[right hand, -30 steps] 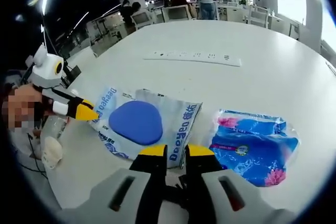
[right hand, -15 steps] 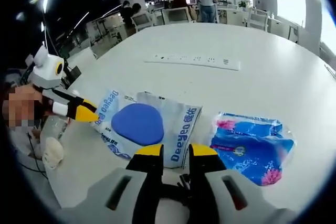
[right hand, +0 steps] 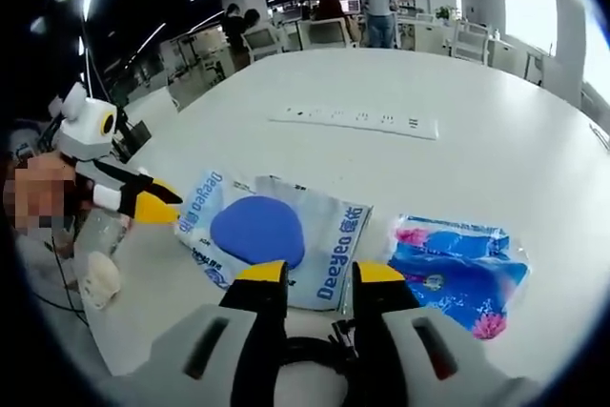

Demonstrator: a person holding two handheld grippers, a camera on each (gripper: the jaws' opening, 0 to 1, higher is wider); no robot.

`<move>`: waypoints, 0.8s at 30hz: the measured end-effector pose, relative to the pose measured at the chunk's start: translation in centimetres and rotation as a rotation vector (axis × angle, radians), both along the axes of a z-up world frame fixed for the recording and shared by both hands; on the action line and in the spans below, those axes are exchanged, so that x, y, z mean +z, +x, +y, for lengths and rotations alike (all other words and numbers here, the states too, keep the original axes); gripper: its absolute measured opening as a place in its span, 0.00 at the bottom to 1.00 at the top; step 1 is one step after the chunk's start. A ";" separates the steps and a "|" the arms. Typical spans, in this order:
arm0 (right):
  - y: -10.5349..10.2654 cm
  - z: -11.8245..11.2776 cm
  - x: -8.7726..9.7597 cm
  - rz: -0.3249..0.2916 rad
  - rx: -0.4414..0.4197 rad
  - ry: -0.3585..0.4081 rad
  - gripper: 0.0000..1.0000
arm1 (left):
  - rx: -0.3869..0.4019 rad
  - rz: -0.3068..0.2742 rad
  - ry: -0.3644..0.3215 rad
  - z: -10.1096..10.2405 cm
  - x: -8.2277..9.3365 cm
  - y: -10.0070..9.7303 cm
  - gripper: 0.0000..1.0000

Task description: Arrange the tabletop items into an orderly group along one side of the table until the central work area is clear of visible clutter.

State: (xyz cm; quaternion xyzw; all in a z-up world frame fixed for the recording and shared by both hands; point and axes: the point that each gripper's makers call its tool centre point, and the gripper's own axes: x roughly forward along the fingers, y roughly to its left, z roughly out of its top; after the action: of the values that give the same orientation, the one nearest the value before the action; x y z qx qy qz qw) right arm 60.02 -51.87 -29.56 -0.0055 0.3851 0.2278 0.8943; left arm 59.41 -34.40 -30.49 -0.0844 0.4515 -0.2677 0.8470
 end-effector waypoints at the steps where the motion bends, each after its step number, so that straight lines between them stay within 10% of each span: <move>1: 0.0 0.0 0.1 0.000 0.000 -0.001 0.28 | -0.001 -0.001 0.001 0.0 0.1 0.0 0.34; 24: 0.2 1.6 3.1 -0.035 0.062 0.017 0.52 | 0.005 -0.053 0.004 1.4 2.8 -0.6 0.53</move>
State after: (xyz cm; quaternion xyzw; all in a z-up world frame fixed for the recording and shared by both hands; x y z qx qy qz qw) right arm 60.19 -50.23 -26.48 -0.0136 0.3671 0.2585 0.8934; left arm 58.83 -32.97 -27.66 -0.0768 0.4291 -0.2667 0.8596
